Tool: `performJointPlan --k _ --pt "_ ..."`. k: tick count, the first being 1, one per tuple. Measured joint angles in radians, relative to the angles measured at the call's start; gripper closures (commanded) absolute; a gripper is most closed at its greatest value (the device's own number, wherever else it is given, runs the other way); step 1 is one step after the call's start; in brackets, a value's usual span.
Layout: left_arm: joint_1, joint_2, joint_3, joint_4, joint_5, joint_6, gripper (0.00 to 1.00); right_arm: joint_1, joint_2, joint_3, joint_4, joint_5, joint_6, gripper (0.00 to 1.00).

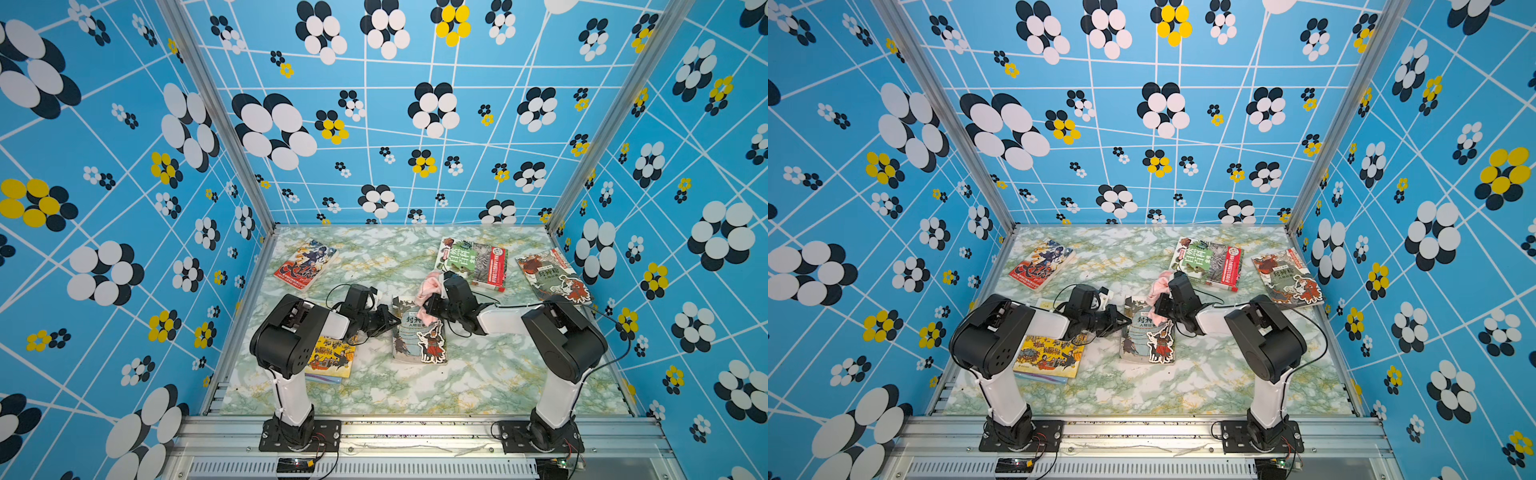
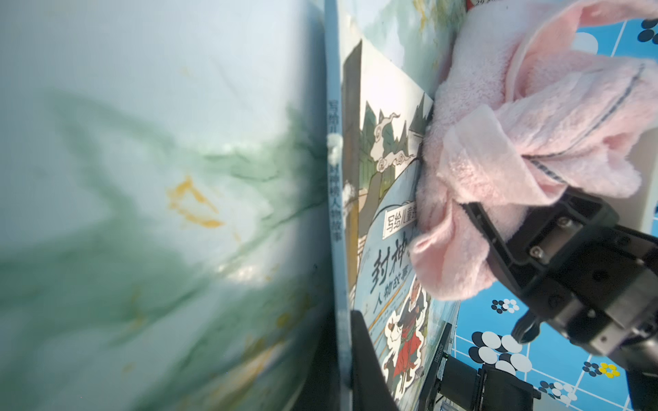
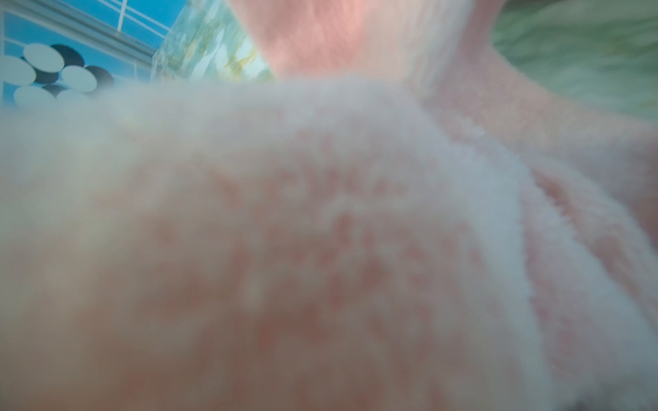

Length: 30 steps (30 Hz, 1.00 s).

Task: Wipe the cover of the book
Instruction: Wipe the dirt from the cover of the book.

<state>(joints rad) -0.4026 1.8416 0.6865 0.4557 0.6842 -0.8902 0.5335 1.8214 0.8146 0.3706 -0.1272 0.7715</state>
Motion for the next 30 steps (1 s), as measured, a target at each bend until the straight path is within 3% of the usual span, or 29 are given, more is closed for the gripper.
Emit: performJointPlan --k 5,10,14,18,24,30 --pt "-0.001 0.000 0.000 0.000 0.000 0.000 1.00 0.019 -0.004 0.008 -0.018 0.056 -0.009 1.00" --pt "-0.002 0.000 0.000 0.000 0.000 0.000 1.00 0.132 0.109 0.185 -0.080 0.077 -0.024 1.00" --pt "-0.003 0.000 0.000 -0.001 -0.002 -0.002 1.00 0.192 0.237 0.343 -0.057 -0.027 0.003 1.00" --pt "0.002 0.000 0.000 0.001 -0.005 -0.016 1.00 0.179 0.330 0.391 0.104 -0.149 0.121 1.00" --pt "-0.002 0.000 -0.001 0.001 0.003 -0.031 1.00 0.174 0.354 0.294 0.320 -0.210 0.210 1.00" --pt "-0.032 0.000 -0.007 -0.006 0.031 -0.024 1.00 0.117 0.183 0.014 0.400 -0.223 0.207 1.00"
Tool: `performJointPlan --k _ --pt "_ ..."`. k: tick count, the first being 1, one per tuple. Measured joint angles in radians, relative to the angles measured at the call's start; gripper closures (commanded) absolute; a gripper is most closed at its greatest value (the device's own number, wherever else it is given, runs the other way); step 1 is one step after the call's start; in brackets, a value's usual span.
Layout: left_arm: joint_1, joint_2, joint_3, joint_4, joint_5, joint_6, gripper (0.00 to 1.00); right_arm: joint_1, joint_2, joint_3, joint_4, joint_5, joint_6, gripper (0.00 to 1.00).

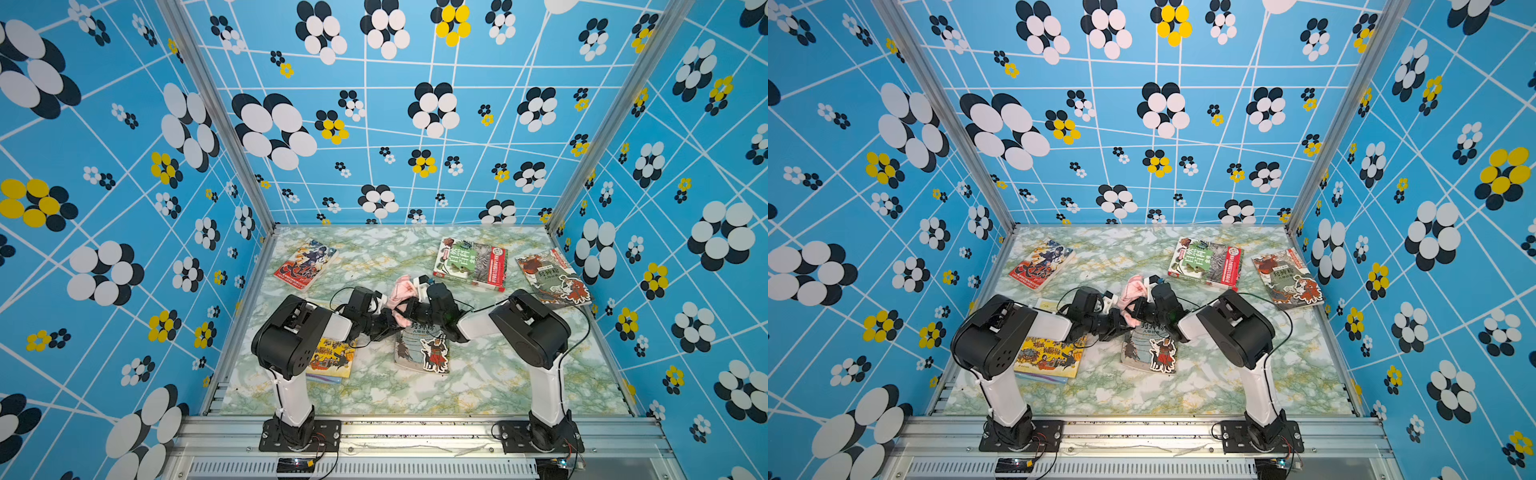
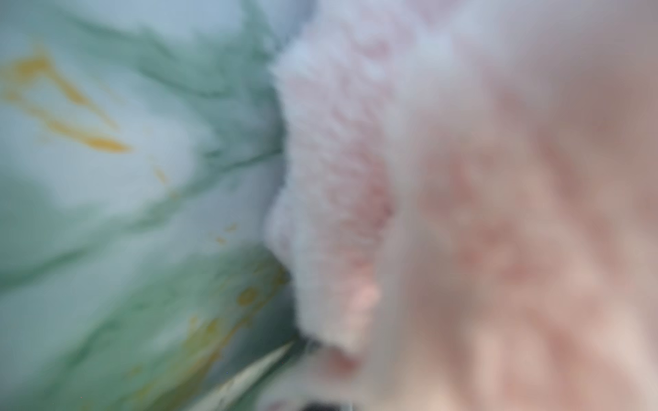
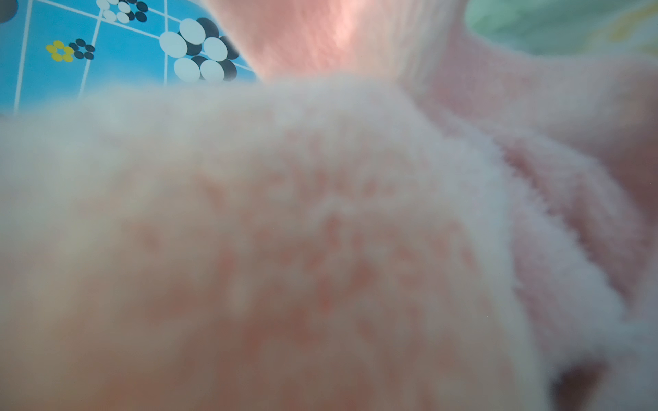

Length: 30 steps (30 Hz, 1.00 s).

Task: Wipe the cover of the book
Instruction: Wipe the dirt from the cover of the book.

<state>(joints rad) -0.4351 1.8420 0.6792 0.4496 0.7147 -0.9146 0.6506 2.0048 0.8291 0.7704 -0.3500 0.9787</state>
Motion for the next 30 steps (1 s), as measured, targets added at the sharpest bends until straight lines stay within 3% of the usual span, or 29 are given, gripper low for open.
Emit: performJointPlan --k 3,8,14,18,19,22,25,27,30 --pt "0.002 0.000 0.000 0.003 -0.002 0.003 1.00 -0.089 -0.063 -0.089 -0.010 -0.013 -0.021 1.00" --pt "0.003 0.000 -0.001 0.010 -0.005 0.009 1.00 -0.167 -0.146 -0.100 -0.167 0.062 -0.109 1.00" --pt "0.005 0.000 -0.016 0.036 -0.014 0.008 1.00 -0.145 -0.202 -0.095 -0.298 0.135 -0.194 1.00" --pt "0.010 -0.001 -0.031 0.065 -0.013 -0.002 1.00 -0.092 -0.299 -0.189 -0.333 0.178 -0.206 1.00" --pt "0.010 -0.001 -0.032 0.068 -0.013 -0.003 0.97 -0.078 -0.343 -0.224 -0.354 0.185 -0.208 1.00" --pt "0.012 -0.001 -0.032 0.073 -0.014 -0.002 0.70 -0.051 -0.453 -0.287 -0.456 0.204 -0.223 1.00" --pt "0.029 -0.012 -0.017 0.090 -0.028 -0.003 0.51 -0.046 -0.500 -0.296 -0.535 0.217 -0.246 1.00" --pt "0.042 -0.011 0.009 0.085 -0.038 0.010 0.43 -0.046 -0.504 -0.290 -0.558 0.219 -0.261 1.00" --pt "0.060 0.011 0.077 0.032 -0.050 0.042 0.40 -0.048 -0.486 -0.264 -0.585 0.217 -0.277 1.00"
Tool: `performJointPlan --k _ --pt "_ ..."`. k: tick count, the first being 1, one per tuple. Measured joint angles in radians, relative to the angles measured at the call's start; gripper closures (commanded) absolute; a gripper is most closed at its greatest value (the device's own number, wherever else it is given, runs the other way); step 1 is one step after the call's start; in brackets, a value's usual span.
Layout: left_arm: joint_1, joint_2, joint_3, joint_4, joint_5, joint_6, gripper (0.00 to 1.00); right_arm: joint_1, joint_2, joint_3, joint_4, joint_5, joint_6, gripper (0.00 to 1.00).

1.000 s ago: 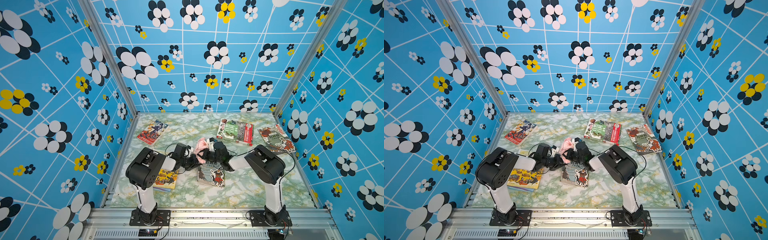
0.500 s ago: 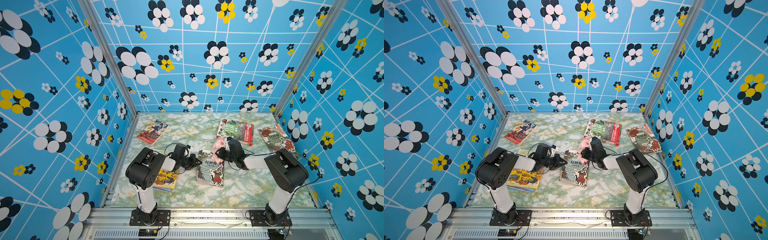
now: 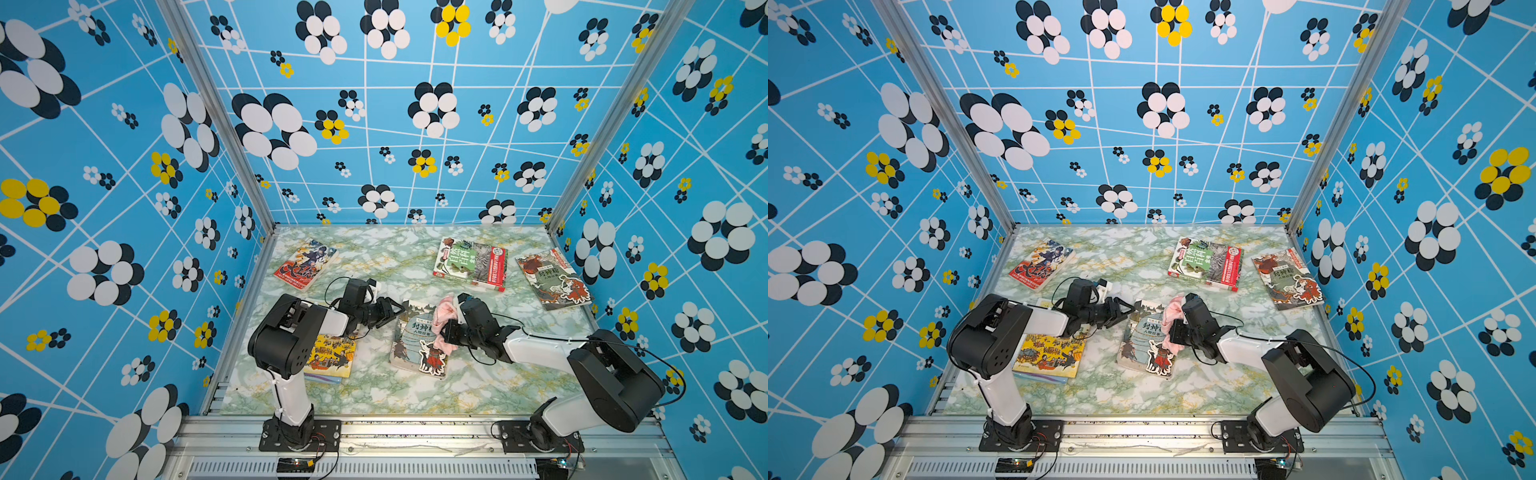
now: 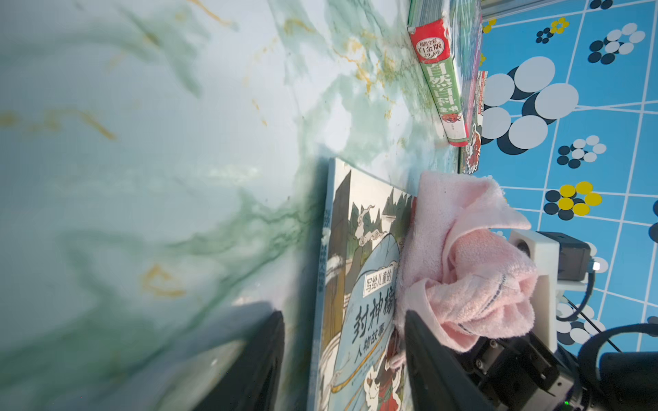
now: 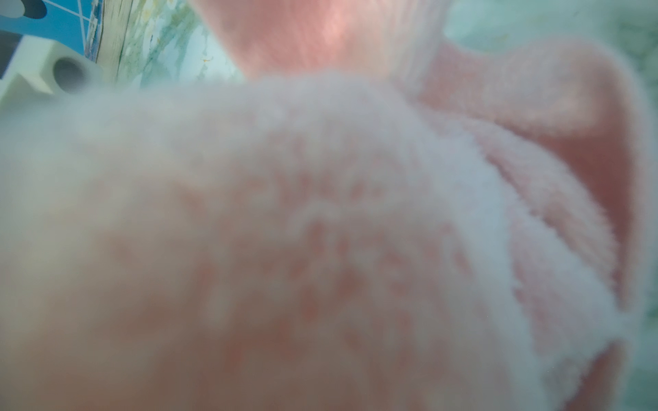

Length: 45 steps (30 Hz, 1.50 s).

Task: Wipe the cover of the book
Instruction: Wipe the dirt from the cover of the book.

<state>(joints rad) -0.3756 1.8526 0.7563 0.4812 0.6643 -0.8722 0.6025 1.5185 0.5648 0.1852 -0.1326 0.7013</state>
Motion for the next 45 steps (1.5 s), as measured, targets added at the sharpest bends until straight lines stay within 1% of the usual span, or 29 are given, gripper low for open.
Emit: performJointPlan --k 6,8,10,12,13,15,19,22,23,27,29,31,32,34,37,39,45 --pt "0.020 0.109 0.193 -0.123 0.014 0.085 0.47 -0.033 0.049 0.054 -0.014 -0.034 -0.034 1.00" --pt "0.020 0.127 0.228 -0.160 0.018 0.111 0.49 -0.046 0.061 0.066 -0.015 -0.043 -0.041 1.00" --pt "0.020 0.140 0.253 -0.191 0.027 0.132 0.54 -0.060 0.074 0.080 -0.017 -0.053 -0.055 1.00" --pt "0.020 0.158 0.278 -0.212 0.042 0.142 0.56 -0.072 0.090 0.097 -0.018 -0.062 -0.068 1.00" --pt "0.019 0.169 0.289 -0.217 0.052 0.143 0.59 -0.078 0.100 0.106 -0.018 -0.065 -0.074 1.00" --pt "0.016 0.180 0.303 -0.221 0.062 0.146 0.63 -0.087 0.121 0.128 -0.018 -0.069 -0.086 1.00" --pt "0.000 0.186 0.306 -0.235 0.077 0.148 0.65 -0.097 0.168 0.179 -0.019 -0.077 -0.101 1.00" --pt "-0.015 0.188 0.306 -0.243 0.092 0.143 0.68 -0.099 0.196 0.209 -0.019 -0.082 -0.112 1.00" --pt "-0.019 0.188 0.306 -0.245 0.096 0.140 0.70 -0.100 0.203 0.217 -0.021 -0.084 -0.115 1.00" --pt "-0.031 0.188 0.305 -0.244 0.114 0.118 0.84 -0.100 0.219 0.237 -0.022 -0.086 -0.122 1.00" --pt "-0.032 0.188 0.304 -0.240 0.120 0.110 0.89 -0.101 0.222 0.240 -0.022 -0.087 -0.126 1.00" --pt "-0.032 0.189 0.304 -0.237 0.123 0.106 0.96 -0.101 0.227 0.248 -0.024 -0.087 -0.134 1.00" --pt "-0.032 0.188 0.304 -0.236 0.122 0.108 0.98 -0.101 0.231 0.256 -0.031 -0.087 -0.139 1.00" --pt "-0.032 0.188 0.303 -0.234 0.122 0.101 1.00 -0.101 0.236 0.275 -0.057 -0.087 -0.143 1.00" --pt "-0.032 0.188 0.290 -0.216 0.120 0.102 1.00 -0.081 0.229 0.279 -0.079 -0.067 -0.148 1.00" --pt "-0.031 0.183 0.271 -0.200 0.110 0.101 1.00 -0.048 0.209 0.264 -0.092 -0.048 -0.148 1.00" --pt "-0.011 0.161 0.178 -0.117 0.100 0.071 1.00 0.144 0.101 0.153 -0.113 -0.041 -0.136 1.00"
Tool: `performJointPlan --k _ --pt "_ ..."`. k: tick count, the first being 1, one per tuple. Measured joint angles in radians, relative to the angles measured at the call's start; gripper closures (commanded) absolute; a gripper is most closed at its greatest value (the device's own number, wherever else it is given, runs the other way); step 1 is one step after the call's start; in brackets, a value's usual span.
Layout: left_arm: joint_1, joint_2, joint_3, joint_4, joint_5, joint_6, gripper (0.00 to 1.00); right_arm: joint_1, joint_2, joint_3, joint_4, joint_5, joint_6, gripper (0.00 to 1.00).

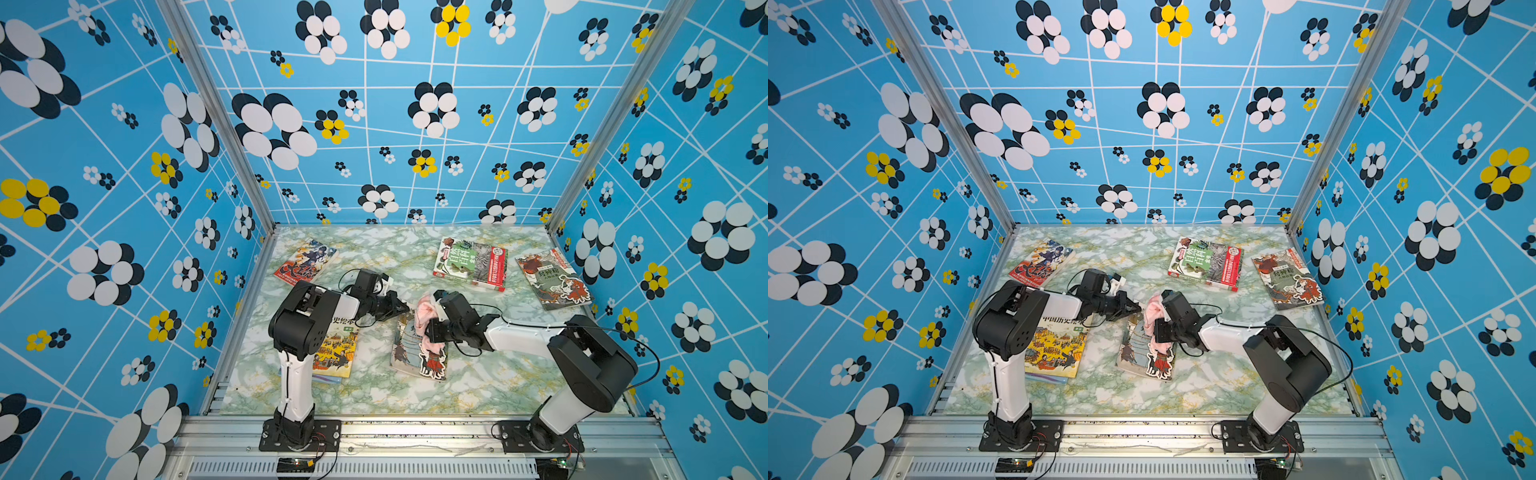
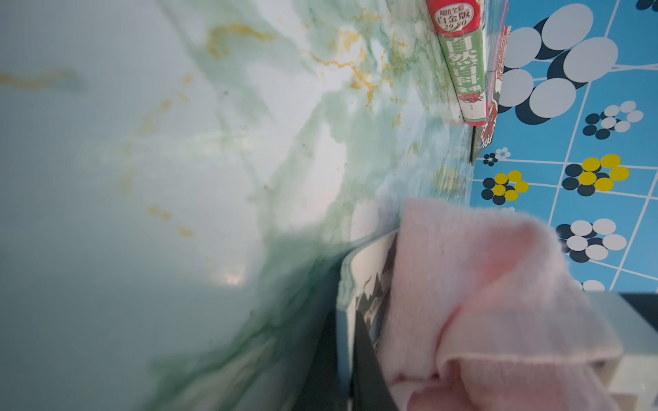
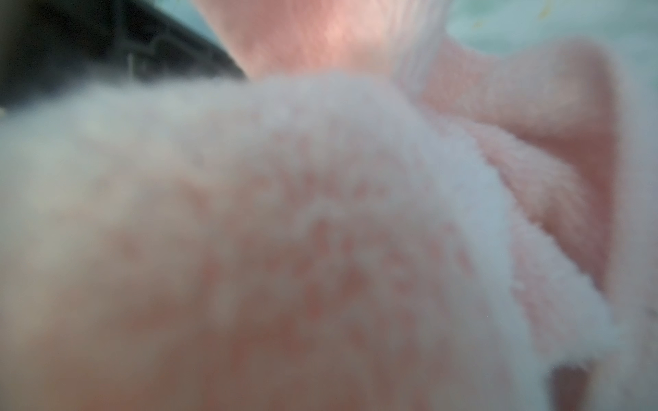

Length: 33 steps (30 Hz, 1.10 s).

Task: Wipe the cover of the book
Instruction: Wipe the dirt from the cover of the book.

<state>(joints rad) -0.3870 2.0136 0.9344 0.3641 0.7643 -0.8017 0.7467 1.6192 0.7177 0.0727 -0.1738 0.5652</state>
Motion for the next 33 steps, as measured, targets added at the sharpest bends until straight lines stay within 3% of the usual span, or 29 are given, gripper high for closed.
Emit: performJointPlan --k 3,7,15,17,20,28,33 --pt "0.015 -0.002 -0.038 0.080 0.006 -0.037 1.00 0.039 -0.030 -0.022 -0.021 -0.014 0.003 1.00" --pt "0.035 -0.002 -0.070 0.173 -0.021 -0.078 1.00 0.011 0.010 0.044 -0.073 -0.016 -0.016 1.00" --pt "0.066 -0.002 -0.071 0.304 -0.145 -0.117 1.00 -0.175 0.360 0.481 -0.119 -0.061 -0.051 1.00" --pt "0.066 -0.002 -0.071 0.318 -0.161 -0.122 1.00 -0.190 0.391 0.521 -0.118 -0.066 -0.057 1.00" --pt "0.066 -0.002 -0.071 0.320 -0.167 -0.123 1.00 -0.179 0.364 0.473 -0.100 -0.061 -0.064 1.00" --pt "0.067 -0.002 -0.069 0.321 -0.166 -0.122 1.00 -0.134 0.007 -0.047 0.081 -0.059 0.010 1.00" --pt "0.068 -0.002 -0.069 0.320 -0.163 -0.114 1.00 -0.129 -0.051 -0.105 0.093 -0.045 0.056 1.00"
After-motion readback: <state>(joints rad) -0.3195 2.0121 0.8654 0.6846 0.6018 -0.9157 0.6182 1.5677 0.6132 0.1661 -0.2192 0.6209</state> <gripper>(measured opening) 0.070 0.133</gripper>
